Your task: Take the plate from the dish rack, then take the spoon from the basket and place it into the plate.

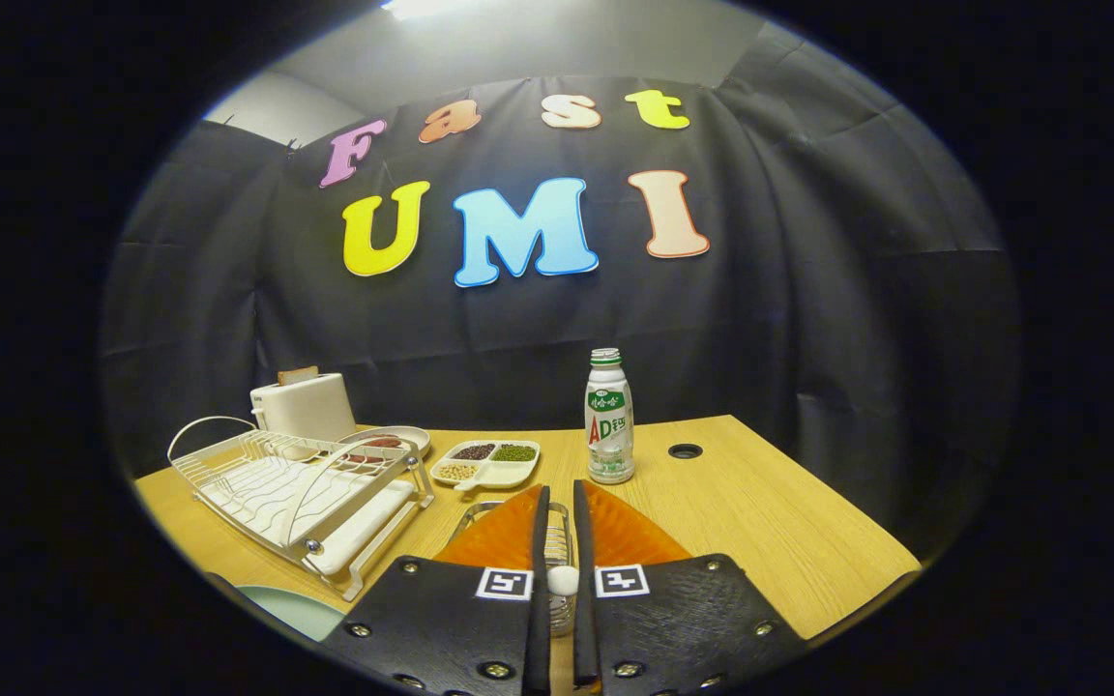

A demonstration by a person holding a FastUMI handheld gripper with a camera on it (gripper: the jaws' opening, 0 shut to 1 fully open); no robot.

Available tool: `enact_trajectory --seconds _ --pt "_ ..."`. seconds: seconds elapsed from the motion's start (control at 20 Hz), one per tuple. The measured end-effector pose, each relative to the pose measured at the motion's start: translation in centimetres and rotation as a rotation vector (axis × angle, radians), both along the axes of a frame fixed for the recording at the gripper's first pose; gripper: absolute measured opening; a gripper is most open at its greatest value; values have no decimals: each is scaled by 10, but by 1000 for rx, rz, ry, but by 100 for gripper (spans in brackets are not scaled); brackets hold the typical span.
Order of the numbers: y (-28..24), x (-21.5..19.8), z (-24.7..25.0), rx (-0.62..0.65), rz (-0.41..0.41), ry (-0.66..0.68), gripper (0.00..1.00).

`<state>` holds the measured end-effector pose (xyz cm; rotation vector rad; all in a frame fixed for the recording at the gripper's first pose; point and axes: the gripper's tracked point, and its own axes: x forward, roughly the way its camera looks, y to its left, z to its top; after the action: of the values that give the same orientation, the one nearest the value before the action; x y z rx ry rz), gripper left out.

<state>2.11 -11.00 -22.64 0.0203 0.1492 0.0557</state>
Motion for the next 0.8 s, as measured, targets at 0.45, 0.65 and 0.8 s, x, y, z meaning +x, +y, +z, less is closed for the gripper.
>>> enact_trajectory --seconds 0.45,0.65,0.8 --pt "2 -10 61 -38 -25 5 9" --pt "8 -21 107 -66 -24 -18 9" --pt "16 -33 134 -79 -19 -20 9"
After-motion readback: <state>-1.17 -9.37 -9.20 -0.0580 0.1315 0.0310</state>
